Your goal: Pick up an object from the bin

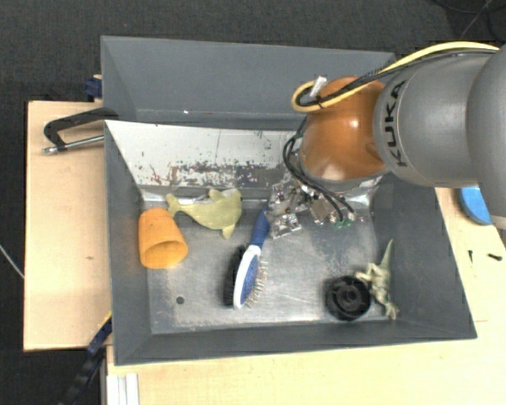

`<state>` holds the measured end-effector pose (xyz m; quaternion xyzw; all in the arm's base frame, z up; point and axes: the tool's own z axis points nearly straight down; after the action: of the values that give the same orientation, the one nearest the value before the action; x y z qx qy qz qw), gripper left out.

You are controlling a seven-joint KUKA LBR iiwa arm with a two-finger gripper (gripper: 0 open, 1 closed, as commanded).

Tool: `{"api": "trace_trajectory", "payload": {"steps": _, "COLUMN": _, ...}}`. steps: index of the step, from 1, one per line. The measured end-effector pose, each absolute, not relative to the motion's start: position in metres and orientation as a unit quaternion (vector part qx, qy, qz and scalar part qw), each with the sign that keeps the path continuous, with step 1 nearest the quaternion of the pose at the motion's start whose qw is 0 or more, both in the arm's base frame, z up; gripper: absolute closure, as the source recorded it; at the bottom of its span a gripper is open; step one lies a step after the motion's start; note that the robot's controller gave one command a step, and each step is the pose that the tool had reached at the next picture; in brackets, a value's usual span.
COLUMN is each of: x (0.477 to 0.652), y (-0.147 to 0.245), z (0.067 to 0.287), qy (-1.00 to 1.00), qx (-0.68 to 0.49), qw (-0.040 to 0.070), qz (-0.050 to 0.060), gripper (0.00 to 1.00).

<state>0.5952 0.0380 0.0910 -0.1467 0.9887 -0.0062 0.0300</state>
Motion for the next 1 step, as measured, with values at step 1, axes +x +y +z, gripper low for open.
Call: {"api": "trace_trajectory", "payload": {"steps": 1, "x": 0.5997, "y": 0.0286, "z": 0.1955, "qy": 0.987, "qx": -0.159, "qw": 0.009, "qz": -0.001, "gripper": 1.0}}
